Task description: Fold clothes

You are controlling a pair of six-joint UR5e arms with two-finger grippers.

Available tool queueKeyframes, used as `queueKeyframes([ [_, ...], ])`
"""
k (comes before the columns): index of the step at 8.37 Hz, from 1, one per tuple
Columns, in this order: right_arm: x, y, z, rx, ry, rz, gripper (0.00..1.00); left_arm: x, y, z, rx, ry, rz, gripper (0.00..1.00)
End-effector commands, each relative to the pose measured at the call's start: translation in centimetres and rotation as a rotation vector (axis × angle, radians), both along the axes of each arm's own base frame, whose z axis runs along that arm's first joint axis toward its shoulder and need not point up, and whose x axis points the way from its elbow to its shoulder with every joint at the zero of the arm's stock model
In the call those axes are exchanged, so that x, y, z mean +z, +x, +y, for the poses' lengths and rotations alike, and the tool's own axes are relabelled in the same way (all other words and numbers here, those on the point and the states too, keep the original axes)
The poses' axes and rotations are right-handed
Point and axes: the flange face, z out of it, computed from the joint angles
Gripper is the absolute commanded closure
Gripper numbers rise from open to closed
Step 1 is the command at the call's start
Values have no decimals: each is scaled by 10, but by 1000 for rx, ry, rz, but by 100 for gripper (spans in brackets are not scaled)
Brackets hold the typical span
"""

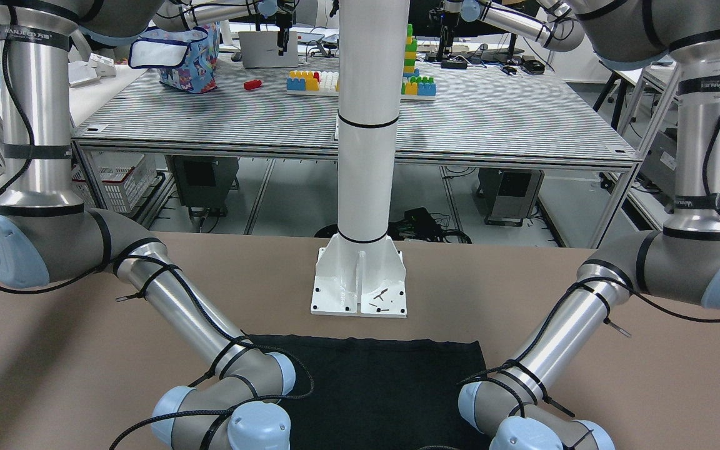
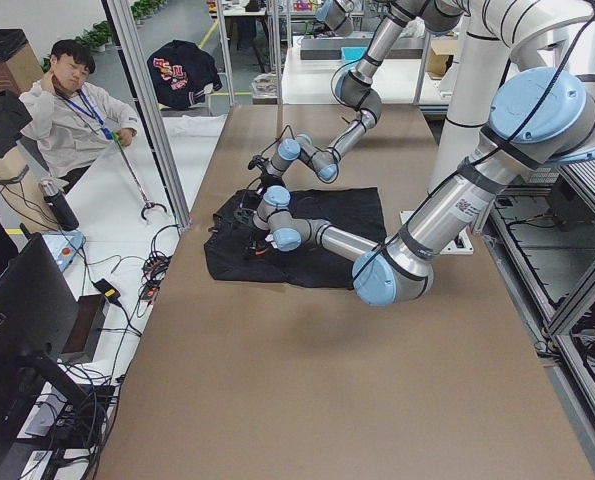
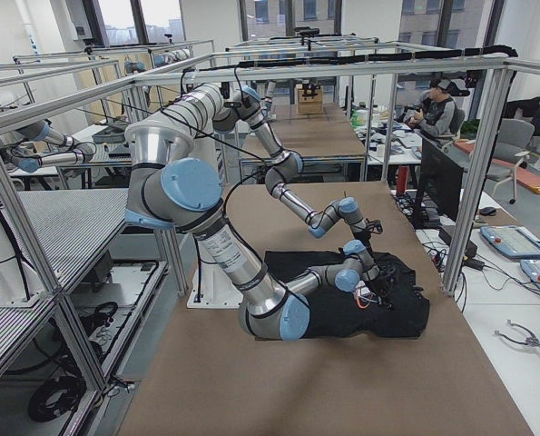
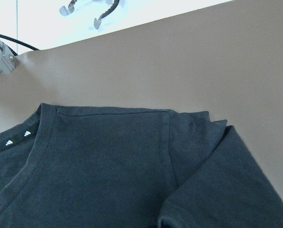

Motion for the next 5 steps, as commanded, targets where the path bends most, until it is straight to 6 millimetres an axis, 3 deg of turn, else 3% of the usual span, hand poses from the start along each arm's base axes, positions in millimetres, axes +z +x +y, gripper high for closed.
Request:
queueKeyframes([
  [1, -8, -11, -2, 20, -2, 3, 100, -1, -1, 0, -2, 0, 1, 0],
  [3, -10, -20, -4, 47, -10, 6, 100, 0, -1, -1, -1, 0, 0, 0],
  [4, -10, -20, -4, 48, -10, 6, 83, -1, -1, 0, -2, 0, 1, 0],
  [5, -8, -20, -4, 35, -2, 20, 8, 0, -1, -1, -2, -1, 0, 0],
])
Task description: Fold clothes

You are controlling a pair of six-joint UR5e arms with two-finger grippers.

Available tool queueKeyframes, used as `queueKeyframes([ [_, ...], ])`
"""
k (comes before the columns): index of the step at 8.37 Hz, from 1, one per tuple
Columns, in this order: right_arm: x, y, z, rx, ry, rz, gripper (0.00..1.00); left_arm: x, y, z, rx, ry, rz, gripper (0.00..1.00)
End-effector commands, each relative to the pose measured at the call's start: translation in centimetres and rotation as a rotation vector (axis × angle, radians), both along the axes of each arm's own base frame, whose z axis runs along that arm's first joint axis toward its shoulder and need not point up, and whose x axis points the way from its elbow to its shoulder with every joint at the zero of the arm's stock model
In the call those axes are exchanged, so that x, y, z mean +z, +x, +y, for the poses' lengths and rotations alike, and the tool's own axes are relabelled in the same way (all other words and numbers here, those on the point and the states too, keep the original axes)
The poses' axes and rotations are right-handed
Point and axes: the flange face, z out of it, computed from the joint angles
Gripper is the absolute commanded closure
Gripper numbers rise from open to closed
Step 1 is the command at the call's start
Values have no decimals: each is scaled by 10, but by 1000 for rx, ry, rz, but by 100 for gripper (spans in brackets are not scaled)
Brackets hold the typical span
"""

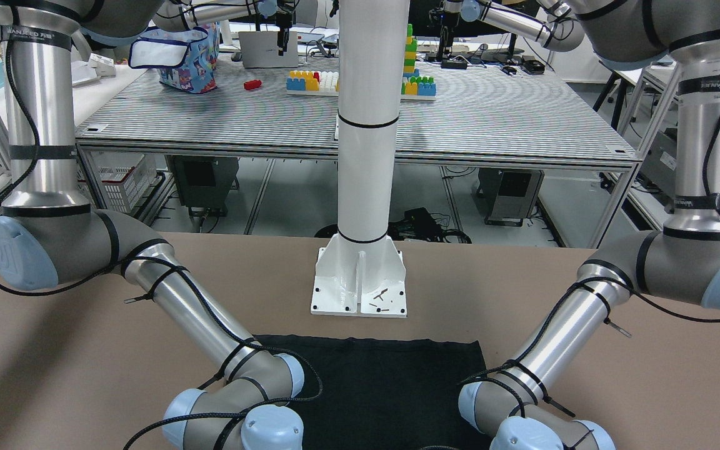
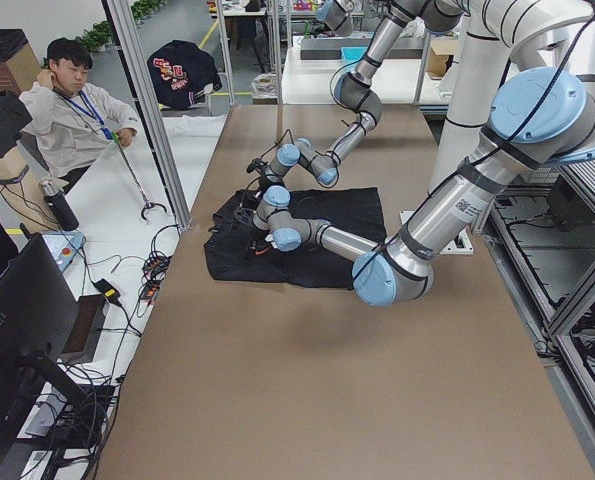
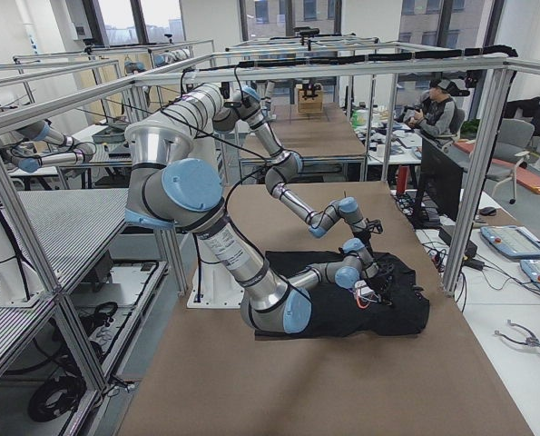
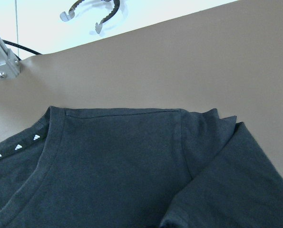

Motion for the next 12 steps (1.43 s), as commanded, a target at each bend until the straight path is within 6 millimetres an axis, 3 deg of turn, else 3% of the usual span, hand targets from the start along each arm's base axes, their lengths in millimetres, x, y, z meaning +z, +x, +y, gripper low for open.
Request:
queueKeyframes([
  [1, -2, -1, 0, -34, 26, 36, 6, 1, 0, 0, 0, 0, -1, 0],
  [3, -18, 12, -3, -126, 82, 71, 6, 2, 0, 0, 0, -2, -1, 0],
  [4, -20, 32, -12, -200, 86, 58, 6, 2, 0, 0, -2, -3, -3, 0],
  [6, 10, 85, -23, -307, 106, 76, 7, 5, 1, 0, -4, -3, -7, 0],
  [7, 34, 99, -21, -328, 107, 89, 11, 4, 1, 0, -5, -1, -6, 0],
  [8, 40, 108, -11, -323, 112, 79, 43, 5, 2, 0, -5, -3, -9, 0],
  [9, 39, 117, 0, -318, 128, 68, 98, 5, 3, 1, -4, -3, -9, 0],
  [12, 31, 121, 15, -327, 151, 51, 100, 11, 3, 2, 0, -5, -15, 0],
])
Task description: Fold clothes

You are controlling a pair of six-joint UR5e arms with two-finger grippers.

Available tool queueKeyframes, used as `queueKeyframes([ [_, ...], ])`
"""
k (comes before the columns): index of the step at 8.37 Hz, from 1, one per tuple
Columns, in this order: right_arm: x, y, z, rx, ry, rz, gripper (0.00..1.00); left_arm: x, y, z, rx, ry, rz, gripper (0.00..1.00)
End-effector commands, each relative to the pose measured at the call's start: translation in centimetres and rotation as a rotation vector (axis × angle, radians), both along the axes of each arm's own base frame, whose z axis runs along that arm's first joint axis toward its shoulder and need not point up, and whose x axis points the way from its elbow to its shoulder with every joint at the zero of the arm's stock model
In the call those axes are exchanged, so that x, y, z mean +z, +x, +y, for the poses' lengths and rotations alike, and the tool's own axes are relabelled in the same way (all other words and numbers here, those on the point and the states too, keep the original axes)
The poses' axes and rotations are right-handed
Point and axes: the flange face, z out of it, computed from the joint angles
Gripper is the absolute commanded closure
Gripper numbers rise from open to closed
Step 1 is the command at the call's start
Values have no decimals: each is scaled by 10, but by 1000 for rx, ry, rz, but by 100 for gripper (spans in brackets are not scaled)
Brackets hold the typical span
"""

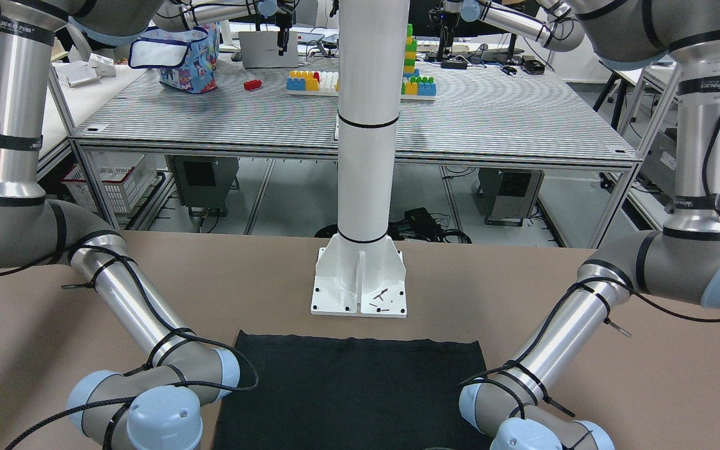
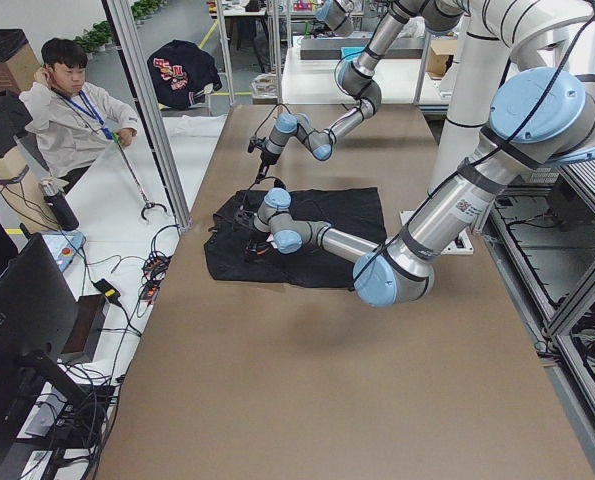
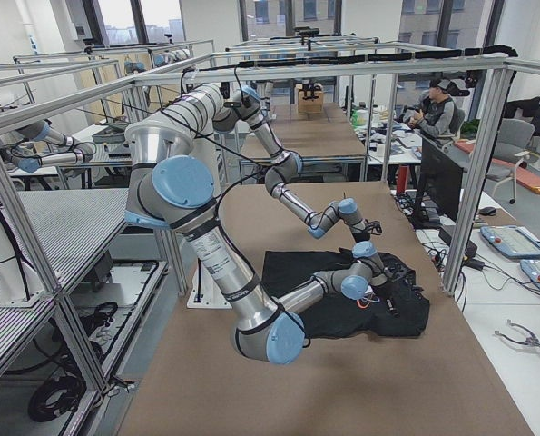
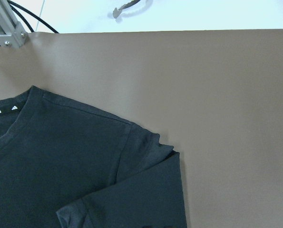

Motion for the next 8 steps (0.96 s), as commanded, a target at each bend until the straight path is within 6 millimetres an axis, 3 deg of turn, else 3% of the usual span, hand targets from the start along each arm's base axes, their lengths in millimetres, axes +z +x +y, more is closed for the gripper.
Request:
queueKeyframes([
  [1, 6, 4, 23, -17, 13, -13, 100, 2, 0, 0, 0, -1, -3, 0],
  [3, 24, 2, 44, -38, 9, -8, 100, 2, 0, 0, -2, -1, -3, 0],
  [4, 22, -15, 57, -67, 10, -10, 100, 2, 0, 0, 0, -2, -2, 0],
  [6, 22, -29, 69, -83, 4, -18, 100, 2, 0, 0, 0, -2, -2, 0],
  [8, 37, -51, 92, -115, -14, -20, 100, 2, 0, 0, -2, -1, -3, 0],
])
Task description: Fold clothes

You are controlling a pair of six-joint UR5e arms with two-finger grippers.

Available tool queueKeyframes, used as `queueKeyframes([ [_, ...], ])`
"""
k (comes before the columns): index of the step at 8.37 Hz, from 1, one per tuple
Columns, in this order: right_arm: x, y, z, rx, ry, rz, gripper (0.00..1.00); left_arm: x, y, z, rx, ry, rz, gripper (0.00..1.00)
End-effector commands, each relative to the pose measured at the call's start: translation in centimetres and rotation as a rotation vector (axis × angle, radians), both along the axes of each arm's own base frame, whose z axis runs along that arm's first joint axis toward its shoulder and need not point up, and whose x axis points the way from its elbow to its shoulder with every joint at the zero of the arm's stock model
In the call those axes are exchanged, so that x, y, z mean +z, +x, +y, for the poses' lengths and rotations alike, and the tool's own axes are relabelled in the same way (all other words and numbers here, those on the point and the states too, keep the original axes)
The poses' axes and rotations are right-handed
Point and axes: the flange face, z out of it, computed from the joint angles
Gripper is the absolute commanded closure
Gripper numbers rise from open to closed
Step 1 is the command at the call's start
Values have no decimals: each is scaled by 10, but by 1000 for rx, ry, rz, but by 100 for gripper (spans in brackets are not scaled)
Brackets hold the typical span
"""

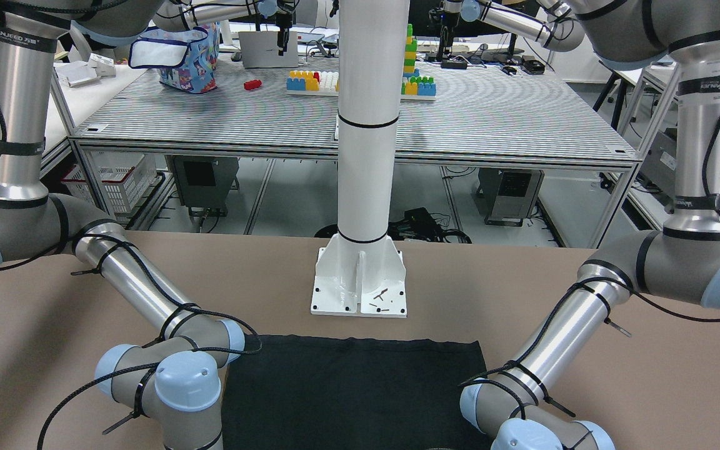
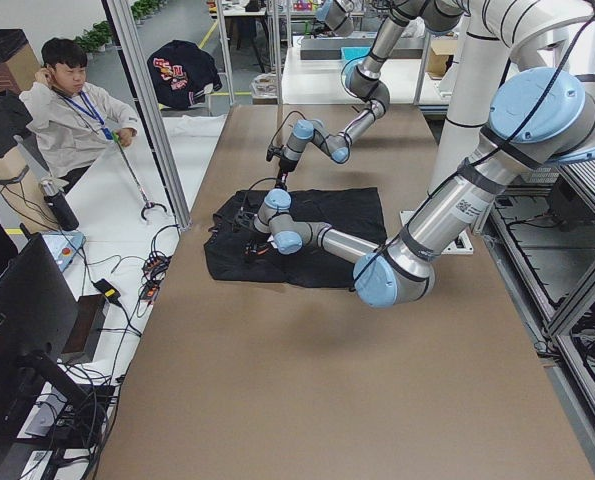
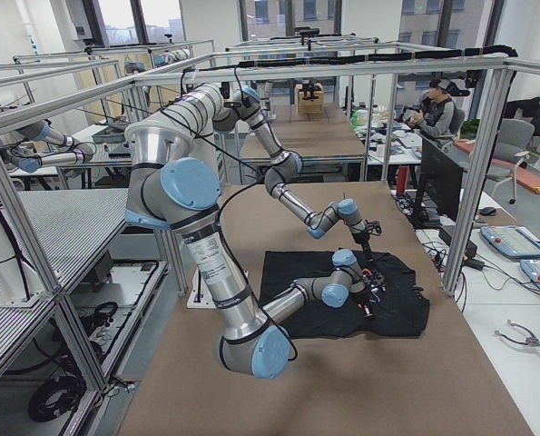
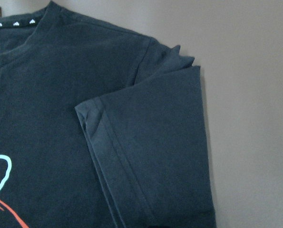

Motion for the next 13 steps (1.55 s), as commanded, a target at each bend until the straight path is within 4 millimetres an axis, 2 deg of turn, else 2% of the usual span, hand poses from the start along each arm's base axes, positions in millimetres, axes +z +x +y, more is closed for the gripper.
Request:
queueKeyframes([
  [1, 17, -19, 25, -34, -15, 1, 100, 0, 0, 0, 1, 1, -1, 0],
  [4, 11, -24, 32, -33, -16, -11, 100, 0, 0, 0, 0, 0, 0, 0],
  [5, -6, -19, 37, -38, -3, -29, 100, -1, 0, 0, 2, 0, 2, 0],
  [6, -29, 1, 33, -18, 15, -50, 89, -6, -6, -3, 1, 1, 13, 0],
  [7, -47, 11, 33, -13, 9, -46, 8, -10, -9, -3, 23, -5, 31, 0],
  [8, -72, 23, 44, -13, 18, -60, 6, -24, -15, 2, 30, 8, 58, 0],
  [9, -93, 38, 57, -13, 1, -40, 6, -17, -26, 13, 21, 6, 72, 0],
  [10, -105, 48, 77, -26, -2, -39, 6, -8, -40, 29, 13, 16, 83, 0],
  [12, -82, 46, 127, -16, -82, -90, 5, 13, -81, 88, -9, -5, 152, 0],
  [13, -88, 44, 155, -47, -69, -110, 5, 28, -97, 130, -4, -32, 183, 0],
])
